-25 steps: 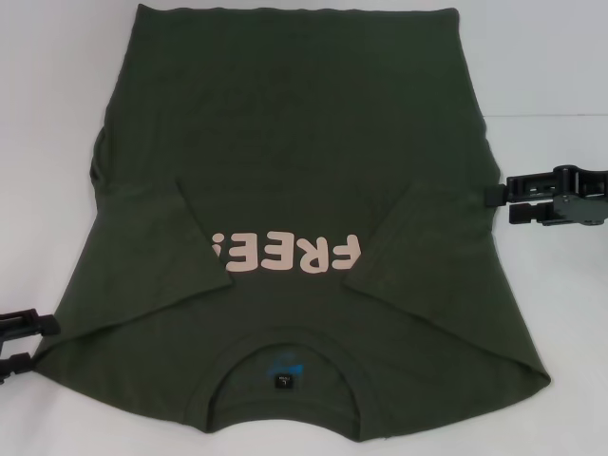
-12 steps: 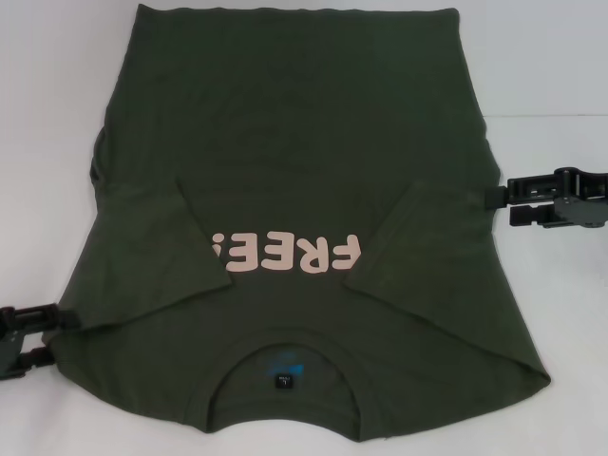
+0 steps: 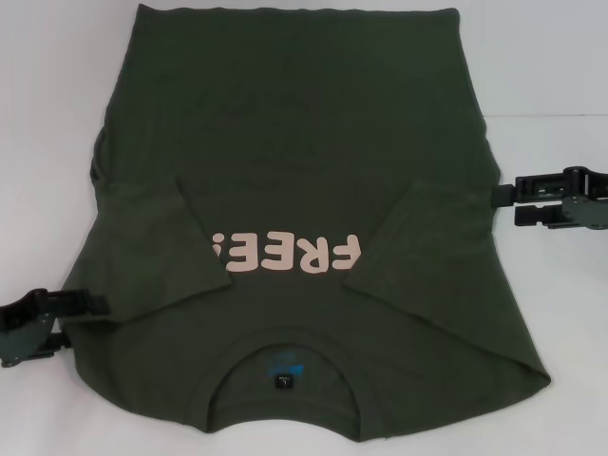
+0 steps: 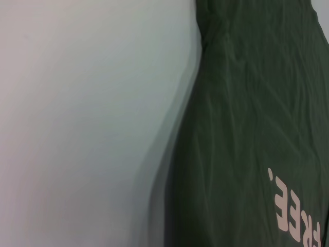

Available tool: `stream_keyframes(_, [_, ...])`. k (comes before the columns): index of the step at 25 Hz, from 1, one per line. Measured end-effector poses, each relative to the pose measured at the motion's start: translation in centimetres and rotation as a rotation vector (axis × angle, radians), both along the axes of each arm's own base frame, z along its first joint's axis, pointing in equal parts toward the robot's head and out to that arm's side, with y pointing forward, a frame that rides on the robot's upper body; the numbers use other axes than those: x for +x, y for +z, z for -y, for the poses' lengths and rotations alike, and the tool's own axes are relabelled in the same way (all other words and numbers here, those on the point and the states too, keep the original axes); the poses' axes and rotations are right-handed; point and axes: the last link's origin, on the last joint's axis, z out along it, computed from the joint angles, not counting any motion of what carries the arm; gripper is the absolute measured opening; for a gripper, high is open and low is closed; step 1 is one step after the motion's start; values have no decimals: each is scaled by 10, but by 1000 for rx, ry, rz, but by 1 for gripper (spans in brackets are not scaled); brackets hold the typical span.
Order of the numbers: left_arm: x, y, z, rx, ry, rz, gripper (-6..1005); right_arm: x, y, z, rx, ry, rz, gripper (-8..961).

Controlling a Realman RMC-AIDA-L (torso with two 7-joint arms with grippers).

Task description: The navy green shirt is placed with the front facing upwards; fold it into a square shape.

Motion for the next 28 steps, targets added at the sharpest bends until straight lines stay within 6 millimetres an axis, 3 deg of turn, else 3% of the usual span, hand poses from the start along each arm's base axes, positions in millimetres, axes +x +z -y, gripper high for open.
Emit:
stream_keyframes(7, [4, 2, -3, -2, -43, -16, 714, 3, 2, 2, 2, 0, -3, 734])
stream_keyframes(18, [4, 4, -5, -4, -61, -35, 269, 11, 7, 13, -28, 8, 2, 735])
stream_keyframes(23, [8, 4, -5, -5, -104, -27, 81, 21, 9, 30, -103, 25, 29, 735])
stream_keyframes(28, [15, 10, -10, 14, -157, -11, 37, 40, 16, 46, -181, -13, 116, 734])
